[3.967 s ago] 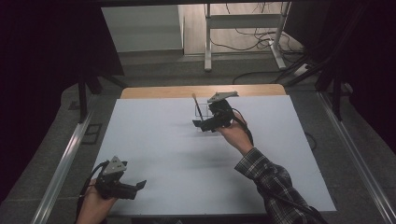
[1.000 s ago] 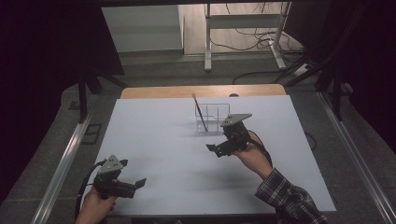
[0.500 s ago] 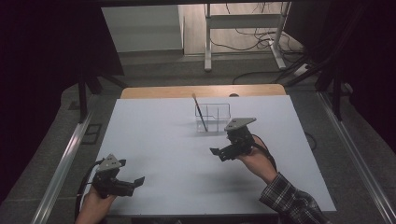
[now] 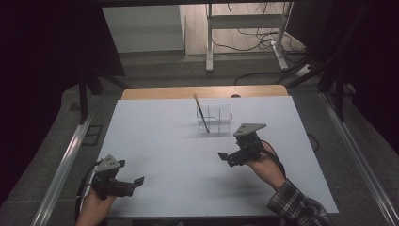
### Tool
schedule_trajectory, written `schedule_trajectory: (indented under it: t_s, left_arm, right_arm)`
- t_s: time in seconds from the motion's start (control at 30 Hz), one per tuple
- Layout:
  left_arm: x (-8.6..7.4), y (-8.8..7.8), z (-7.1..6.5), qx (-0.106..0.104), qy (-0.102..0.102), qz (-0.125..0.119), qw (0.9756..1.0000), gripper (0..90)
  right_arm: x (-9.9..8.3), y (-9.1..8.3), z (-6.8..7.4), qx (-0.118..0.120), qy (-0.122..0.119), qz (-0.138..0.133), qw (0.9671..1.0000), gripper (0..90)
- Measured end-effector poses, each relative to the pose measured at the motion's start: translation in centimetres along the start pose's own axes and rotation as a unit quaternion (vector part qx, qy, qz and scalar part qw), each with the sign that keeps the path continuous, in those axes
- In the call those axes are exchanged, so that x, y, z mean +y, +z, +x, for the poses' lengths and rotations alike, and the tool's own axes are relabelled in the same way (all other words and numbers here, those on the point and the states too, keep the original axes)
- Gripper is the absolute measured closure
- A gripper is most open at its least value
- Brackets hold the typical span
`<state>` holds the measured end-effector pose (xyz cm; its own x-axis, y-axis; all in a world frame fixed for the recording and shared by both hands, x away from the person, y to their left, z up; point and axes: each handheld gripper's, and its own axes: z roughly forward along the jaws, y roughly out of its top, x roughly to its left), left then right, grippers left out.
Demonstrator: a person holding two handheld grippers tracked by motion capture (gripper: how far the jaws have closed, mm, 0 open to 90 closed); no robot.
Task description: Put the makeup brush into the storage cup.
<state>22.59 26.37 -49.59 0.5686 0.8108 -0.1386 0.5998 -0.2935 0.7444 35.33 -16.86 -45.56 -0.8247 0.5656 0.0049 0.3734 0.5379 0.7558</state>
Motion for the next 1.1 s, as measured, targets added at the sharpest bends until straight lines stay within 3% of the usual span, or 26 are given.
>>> schedule_trajectory:
  t_s: [1.1]
  left_arm:
    - [-0.1, 0.2, 0.2, -0.003, -0.006, 0.004, 1.0000, 0.0]
  right_arm:
    - [-2.8, -2.5, -0.2, -0.008, 0.021, -0.003, 0.9997, 0.0]
